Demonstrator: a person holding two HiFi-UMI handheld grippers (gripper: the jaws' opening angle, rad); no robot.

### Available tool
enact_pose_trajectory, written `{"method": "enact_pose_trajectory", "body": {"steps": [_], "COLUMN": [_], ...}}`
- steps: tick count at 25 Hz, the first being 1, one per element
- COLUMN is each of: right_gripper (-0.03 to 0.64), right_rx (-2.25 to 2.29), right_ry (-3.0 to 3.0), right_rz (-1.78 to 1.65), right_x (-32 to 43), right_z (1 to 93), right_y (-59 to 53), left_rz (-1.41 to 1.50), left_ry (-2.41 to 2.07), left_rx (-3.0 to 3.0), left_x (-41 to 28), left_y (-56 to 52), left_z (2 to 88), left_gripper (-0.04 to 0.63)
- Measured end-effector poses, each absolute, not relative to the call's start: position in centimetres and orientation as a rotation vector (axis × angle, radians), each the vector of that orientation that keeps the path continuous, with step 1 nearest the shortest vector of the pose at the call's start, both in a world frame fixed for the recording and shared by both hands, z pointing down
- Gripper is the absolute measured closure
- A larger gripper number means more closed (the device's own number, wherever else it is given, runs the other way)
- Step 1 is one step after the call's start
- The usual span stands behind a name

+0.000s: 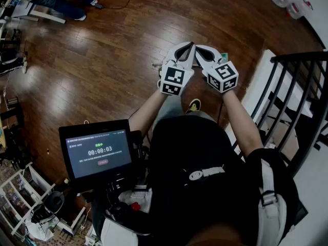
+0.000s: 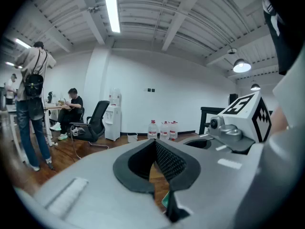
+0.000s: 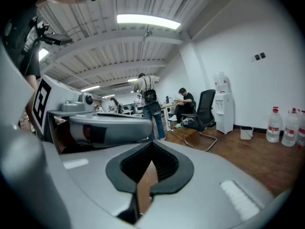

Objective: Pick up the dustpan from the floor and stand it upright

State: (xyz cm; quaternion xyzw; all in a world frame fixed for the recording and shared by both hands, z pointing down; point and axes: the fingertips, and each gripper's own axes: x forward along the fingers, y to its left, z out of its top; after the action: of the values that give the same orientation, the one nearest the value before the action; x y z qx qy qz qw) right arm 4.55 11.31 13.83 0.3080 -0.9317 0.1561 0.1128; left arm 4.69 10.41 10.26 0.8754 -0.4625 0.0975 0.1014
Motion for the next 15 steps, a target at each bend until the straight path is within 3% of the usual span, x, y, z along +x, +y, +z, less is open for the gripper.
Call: {"method": "enact_pose_trajectory", "body": {"steps": [4,7,13,14,15], "right_gripper": [0.613,0.612,0.612,0.608,0.553], "right_rx": [0.726,0.664,0.581,0.528,0.461], "right_ry": [-2.671,-2.649,-2.457,-2.419,-2.379], "right_rz": [0.34,0.434,0.46,0.454,0.463], "right_x": [-1.4,-4.9,-7.0,-7.1,-7.2], "right_z": [16.6,20.2,29.0,30.9,33.3], "right_y": [8.6,5.0,1.4,1.6,1.8], "left_rz": [0.287,0.29,0.327,0.348,0.368], "left_ry": [-1.329,-1.308,-1.31,-1.308,-1.304], "left_rx": [2.599,2.525,2.342,2.317,2.287], "left_x": [1.6,-2.8,-11.2,-11.9,-12.5], "left_y": [6.6,2.8,0.5,0.6,0.6], "left_z": [12.4,16.0,24.5,26.3,28.4], "left_gripper": [0.577,0.576,0.577,0.577,0.577]}}
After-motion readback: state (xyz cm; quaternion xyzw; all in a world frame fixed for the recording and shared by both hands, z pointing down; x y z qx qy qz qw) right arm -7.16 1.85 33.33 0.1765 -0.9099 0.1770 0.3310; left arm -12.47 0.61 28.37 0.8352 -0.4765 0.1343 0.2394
